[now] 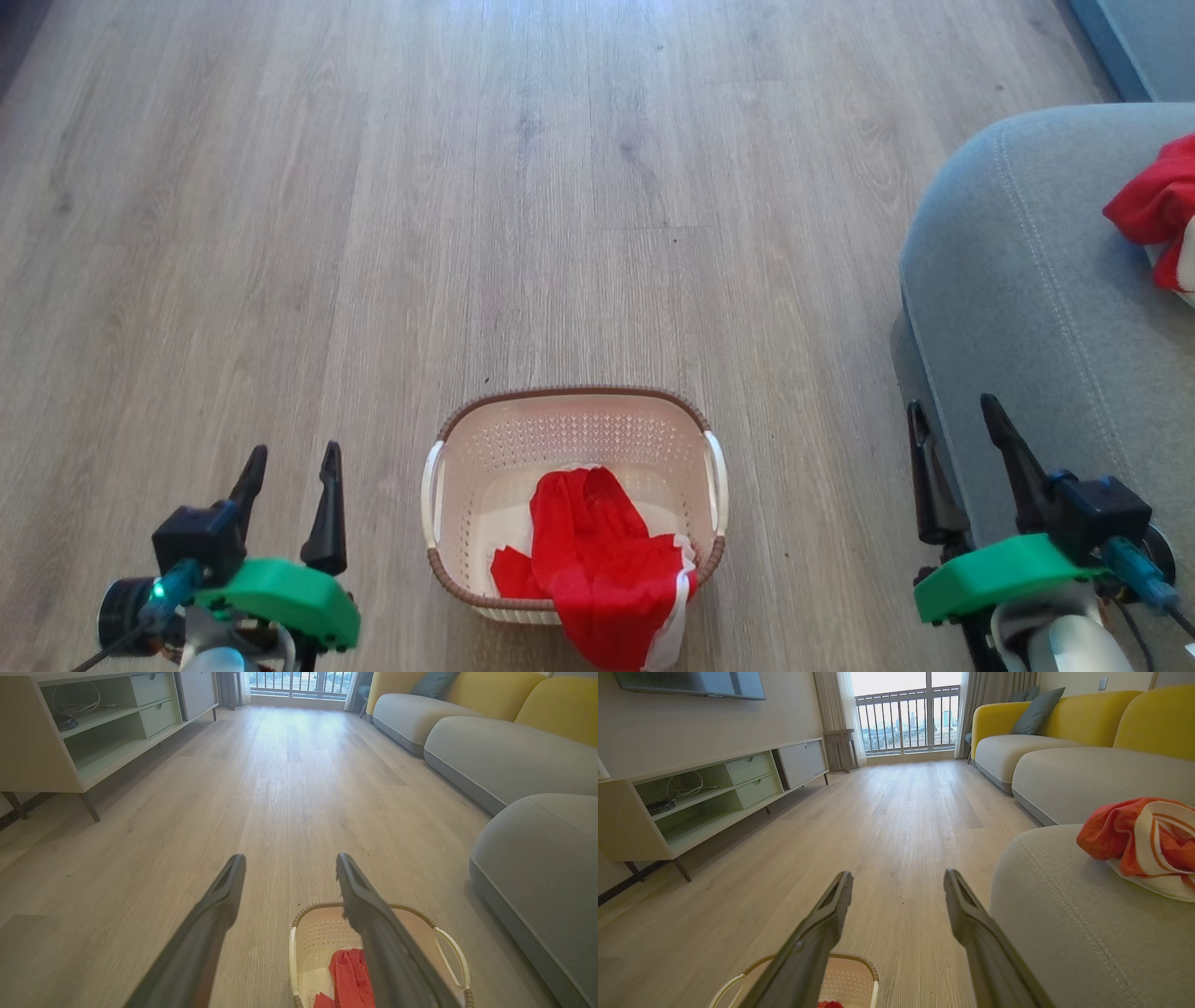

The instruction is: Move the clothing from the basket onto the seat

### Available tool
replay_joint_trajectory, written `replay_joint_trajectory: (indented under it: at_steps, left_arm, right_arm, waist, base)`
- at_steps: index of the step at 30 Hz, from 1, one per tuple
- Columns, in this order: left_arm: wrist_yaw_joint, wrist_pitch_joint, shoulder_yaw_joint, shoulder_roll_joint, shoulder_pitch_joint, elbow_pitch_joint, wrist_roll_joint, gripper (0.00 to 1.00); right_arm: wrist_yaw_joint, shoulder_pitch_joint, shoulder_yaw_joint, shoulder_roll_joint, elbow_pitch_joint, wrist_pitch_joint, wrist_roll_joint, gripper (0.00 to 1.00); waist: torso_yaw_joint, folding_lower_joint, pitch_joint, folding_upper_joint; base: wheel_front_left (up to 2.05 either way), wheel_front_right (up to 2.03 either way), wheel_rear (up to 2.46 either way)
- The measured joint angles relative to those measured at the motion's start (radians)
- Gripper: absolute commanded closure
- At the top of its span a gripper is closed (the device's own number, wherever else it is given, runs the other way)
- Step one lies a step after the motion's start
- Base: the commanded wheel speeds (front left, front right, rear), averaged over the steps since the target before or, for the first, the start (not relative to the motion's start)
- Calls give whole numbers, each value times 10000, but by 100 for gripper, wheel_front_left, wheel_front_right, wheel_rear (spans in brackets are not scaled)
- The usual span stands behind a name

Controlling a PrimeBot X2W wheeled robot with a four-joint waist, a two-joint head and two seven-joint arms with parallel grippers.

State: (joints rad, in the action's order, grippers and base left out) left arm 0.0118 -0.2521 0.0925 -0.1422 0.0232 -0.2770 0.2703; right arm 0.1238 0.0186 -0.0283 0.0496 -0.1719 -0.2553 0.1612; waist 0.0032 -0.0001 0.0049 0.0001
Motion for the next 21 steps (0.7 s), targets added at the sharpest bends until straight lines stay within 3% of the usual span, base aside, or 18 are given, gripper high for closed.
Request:
replay_joint_trajectory:
  at_steps: [21]
  left_arm:
    - [-268, 0, -426, 316, 2, -25, -270, 0]
  right_arm:
    - [0, 0, 42, -17, -86, 0, -29, 0]
  waist:
    - [25, 1, 7, 0]
  base:
    - [0, 0, 0]
